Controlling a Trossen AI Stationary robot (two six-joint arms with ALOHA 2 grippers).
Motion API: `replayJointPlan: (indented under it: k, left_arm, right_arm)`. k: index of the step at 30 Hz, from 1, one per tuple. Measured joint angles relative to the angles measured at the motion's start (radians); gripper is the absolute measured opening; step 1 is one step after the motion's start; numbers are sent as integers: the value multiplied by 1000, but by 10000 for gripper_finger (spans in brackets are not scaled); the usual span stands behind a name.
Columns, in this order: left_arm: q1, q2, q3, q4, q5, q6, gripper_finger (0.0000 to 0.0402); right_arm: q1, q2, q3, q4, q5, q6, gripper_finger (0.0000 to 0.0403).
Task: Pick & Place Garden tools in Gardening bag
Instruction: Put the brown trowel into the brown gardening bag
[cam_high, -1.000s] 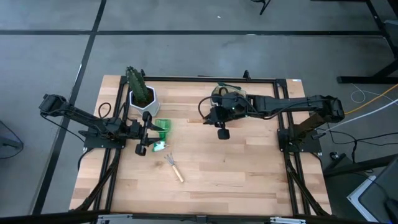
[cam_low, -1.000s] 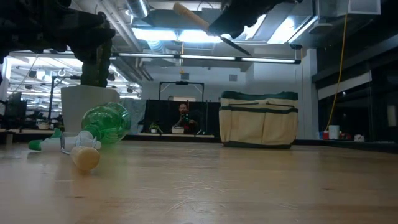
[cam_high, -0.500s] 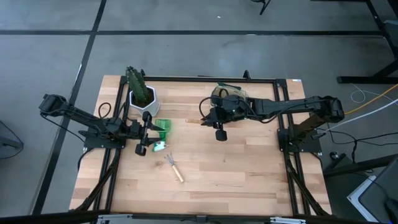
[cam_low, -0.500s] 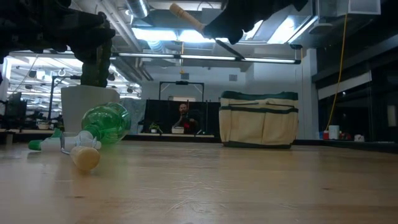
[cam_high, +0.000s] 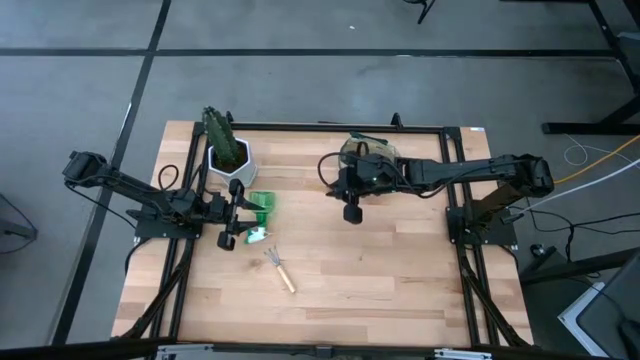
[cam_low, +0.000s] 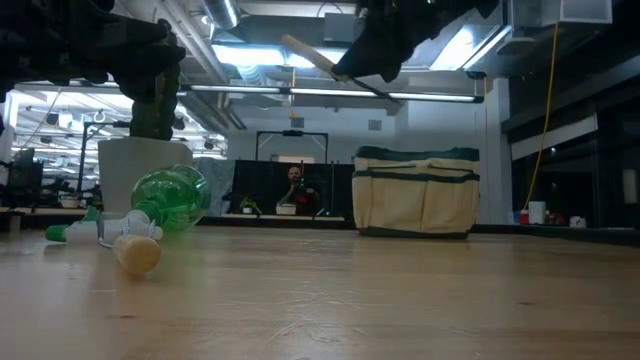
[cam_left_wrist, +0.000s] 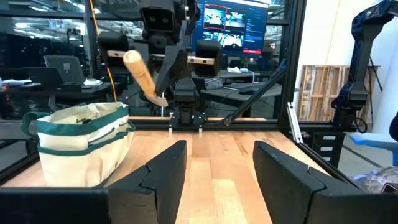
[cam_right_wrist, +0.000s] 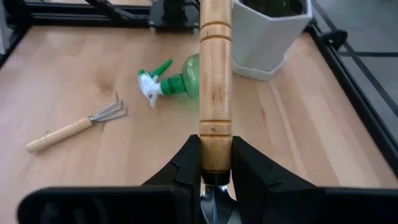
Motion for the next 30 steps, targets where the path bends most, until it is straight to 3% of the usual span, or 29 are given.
replayJointPlan:
  k: [9,30]
  left_arm:
    - [0,0,0,0,0,0,182]
    - [0,0,0,0,0,0,182]
  right_arm:
    - [-2,0,0,-29,68,1,64]
    - [-53,0,0,-130,70,-33,64]
